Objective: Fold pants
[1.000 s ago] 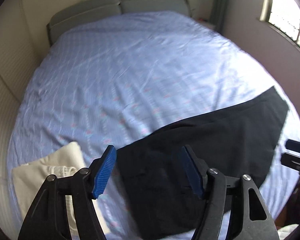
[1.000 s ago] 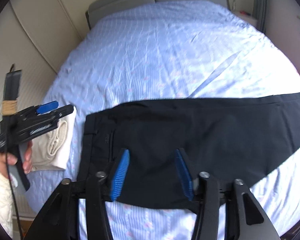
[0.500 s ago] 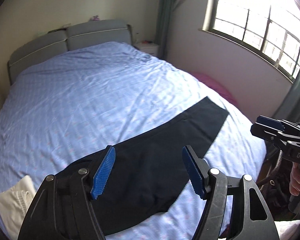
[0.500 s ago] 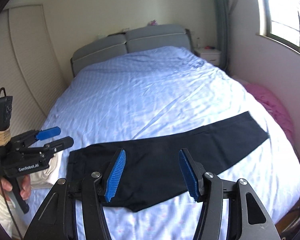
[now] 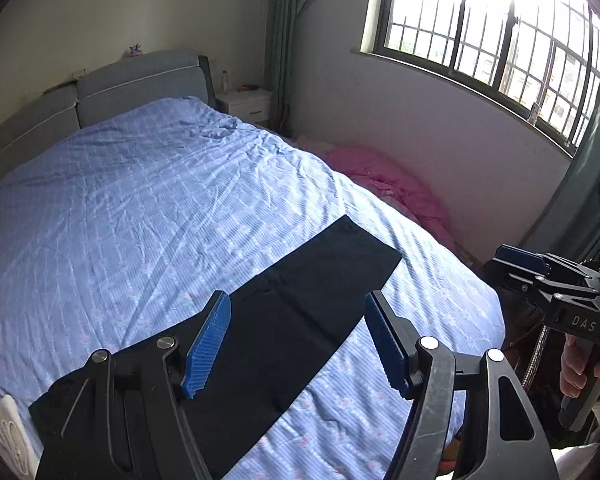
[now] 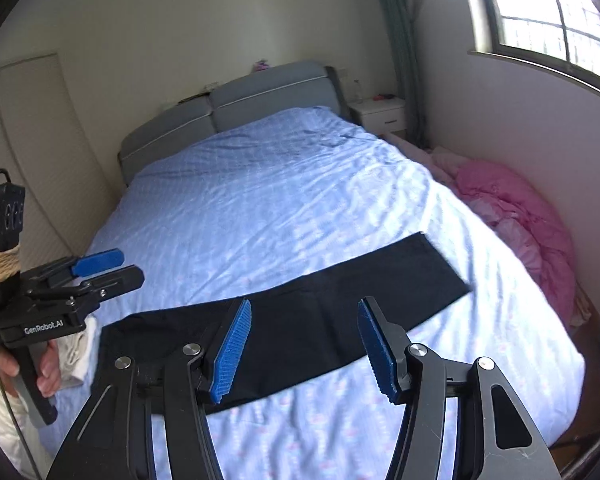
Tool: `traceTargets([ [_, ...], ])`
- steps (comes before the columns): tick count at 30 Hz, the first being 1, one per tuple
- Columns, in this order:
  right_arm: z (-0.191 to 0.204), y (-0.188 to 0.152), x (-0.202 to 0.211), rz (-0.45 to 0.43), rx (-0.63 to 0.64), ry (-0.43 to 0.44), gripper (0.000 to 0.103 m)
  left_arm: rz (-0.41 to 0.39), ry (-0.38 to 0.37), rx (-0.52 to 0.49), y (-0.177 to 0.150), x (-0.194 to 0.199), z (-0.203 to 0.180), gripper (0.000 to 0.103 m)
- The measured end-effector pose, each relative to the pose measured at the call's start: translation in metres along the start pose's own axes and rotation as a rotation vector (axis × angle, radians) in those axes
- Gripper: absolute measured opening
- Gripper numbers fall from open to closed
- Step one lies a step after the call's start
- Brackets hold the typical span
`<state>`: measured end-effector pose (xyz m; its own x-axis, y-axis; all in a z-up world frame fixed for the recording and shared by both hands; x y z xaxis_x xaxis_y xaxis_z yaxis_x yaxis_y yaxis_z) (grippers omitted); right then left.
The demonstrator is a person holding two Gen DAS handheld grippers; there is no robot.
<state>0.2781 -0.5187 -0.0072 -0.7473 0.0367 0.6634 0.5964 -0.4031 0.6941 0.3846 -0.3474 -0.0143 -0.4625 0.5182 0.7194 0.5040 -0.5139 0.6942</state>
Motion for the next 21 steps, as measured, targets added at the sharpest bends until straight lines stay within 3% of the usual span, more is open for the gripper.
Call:
traceTargets([
  [4, -0.048, 0.006, 0.000, -0.001, -0.151, -0.040, 0.057, 0.032, -0.052, -0.016, 0.016, -0.026, -0.025, 0.068],
  [7, -0.065, 0.001, 0.003, -0.017, -0.244, -0.069, 0.057, 0.008, -0.087, -0.077, 0.026, -0.031, -0.035, 0.068],
  [12, -0.078, -0.013, 0.014, -0.083, -0.312, -0.195, 0.057, -0.006, -0.180, -0.152, 0.039, -0.051, -0.039, 0.068],
  [21, -0.099, -0.017, 0.021, -0.095, -0.400, -0.273, 0.057, 0.007, -0.260, -0.214, 0.070, -0.095, -0.040, 0.068],
])
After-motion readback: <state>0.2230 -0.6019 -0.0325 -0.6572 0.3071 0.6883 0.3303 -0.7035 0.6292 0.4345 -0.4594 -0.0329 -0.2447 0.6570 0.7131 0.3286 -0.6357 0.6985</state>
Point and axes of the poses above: each gripper's, at about its wrist camera, not at the fingertips, and x roughly against the way its jaws point, z to its left, y to its top, the point moved 2 cm from there along -x, roughly the way its jaws point, and after that the axes turned 6 degrees about -x, right-handed, at the moved point
